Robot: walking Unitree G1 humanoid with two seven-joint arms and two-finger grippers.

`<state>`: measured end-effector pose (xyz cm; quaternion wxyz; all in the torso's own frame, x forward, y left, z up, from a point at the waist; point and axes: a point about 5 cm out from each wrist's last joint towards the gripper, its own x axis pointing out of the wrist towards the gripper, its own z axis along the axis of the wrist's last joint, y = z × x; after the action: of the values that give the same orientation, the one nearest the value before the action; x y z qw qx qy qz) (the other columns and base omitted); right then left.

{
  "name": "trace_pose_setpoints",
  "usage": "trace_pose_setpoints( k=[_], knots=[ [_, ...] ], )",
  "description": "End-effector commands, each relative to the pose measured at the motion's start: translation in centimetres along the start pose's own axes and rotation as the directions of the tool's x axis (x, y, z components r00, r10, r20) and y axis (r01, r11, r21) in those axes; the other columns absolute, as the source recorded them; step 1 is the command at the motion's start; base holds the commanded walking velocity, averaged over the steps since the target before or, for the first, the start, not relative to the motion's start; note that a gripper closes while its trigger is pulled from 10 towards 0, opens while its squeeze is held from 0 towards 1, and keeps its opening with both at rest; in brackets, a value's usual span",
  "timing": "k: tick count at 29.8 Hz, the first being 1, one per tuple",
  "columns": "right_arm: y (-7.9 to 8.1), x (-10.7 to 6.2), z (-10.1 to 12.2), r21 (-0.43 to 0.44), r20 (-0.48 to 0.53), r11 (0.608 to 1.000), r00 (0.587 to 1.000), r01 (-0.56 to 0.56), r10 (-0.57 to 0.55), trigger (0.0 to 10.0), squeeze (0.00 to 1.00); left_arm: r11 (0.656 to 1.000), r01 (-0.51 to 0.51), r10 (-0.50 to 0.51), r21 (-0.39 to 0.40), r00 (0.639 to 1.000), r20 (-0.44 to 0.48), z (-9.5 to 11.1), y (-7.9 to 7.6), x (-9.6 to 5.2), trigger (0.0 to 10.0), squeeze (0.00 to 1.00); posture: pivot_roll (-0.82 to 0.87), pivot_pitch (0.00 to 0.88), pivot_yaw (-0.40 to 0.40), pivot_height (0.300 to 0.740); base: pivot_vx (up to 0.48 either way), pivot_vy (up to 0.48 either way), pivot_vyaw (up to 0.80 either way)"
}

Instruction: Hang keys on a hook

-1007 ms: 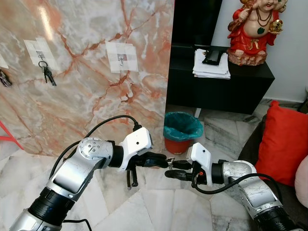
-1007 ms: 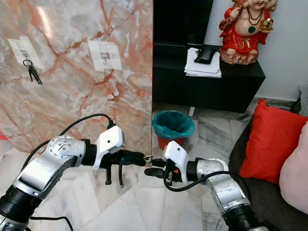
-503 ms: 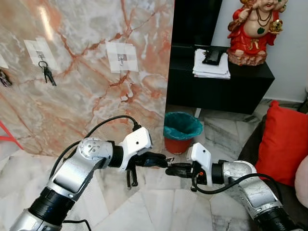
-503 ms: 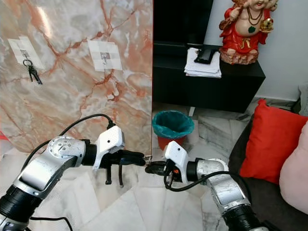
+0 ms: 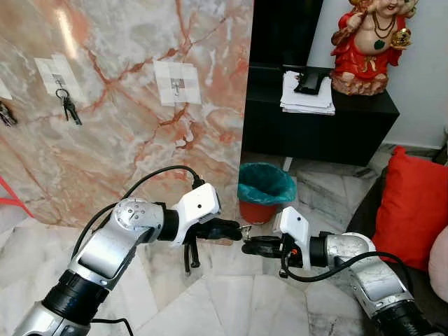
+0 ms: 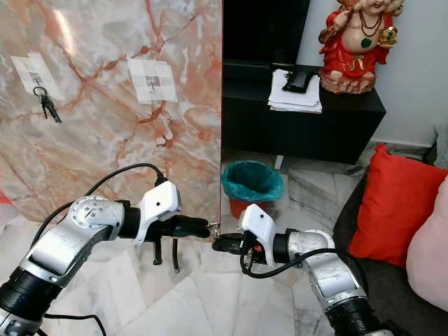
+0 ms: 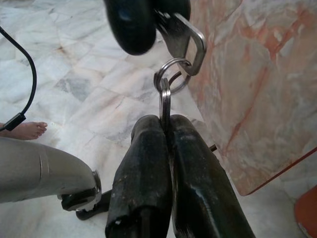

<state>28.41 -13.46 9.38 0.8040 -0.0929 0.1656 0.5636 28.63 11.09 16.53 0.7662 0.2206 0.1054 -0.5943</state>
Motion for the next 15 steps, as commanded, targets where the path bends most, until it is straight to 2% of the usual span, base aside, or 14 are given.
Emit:
trace_pose_setpoints(
  k=[1,2,3,4,15],
  knots=[
    [0.0,-0.3,0.0,-0.001,-0.003,1.000,1.000,0.001,-0.001,0.0,0.00,0.998,-0.050,0.050,0.041,0.999,-0.004,0.3,0.7,-0.5,10.0,0.00,0.07,0.065,-0.036,0.740,0.000,0.000,0.00],
    [0.0,-0.4,0.0,-0.001,-0.004,1.000,1.000,0.001,-0.001,0.0,0.00,0.998,-0.054,0.054,0.040,0.999,-0.003,0.3,0.8,-0.6,10.0,0.28,0.07,0.065,-0.036,0.740,0.000,0.000,0.00],
    [-0.1,-0.4,0.0,-0.001,-0.004,1.000,1.000,0.002,-0.002,0.0,0.00,0.998,-0.056,0.056,0.039,0.998,-0.002,0.3,0.8,-0.6,10.0,0.89,0.07,0.067,-0.036,0.740,0.000,0.000,0.00],
    [-0.1,-0.5,0.0,0.000,-0.004,1.000,1.000,0.004,-0.004,0.0,0.00,0.998,-0.058,0.058,0.039,0.998,-0.004,0.3,0.9,-0.6,10.0,1.00,0.07,0.067,-0.036,0.740,0.000,0.000,0.00],
    [-1.0,-1.3,0.1,-0.004,-0.015,0.998,0.998,0.060,-0.060,0.0,0.00,0.996,-0.075,0.077,0.057,0.996,-0.039,-0.3,1.1,-1.0,10.0,1.00,0.06,0.071,-0.039,0.740,0.000,0.000,0.00]
  ],
)
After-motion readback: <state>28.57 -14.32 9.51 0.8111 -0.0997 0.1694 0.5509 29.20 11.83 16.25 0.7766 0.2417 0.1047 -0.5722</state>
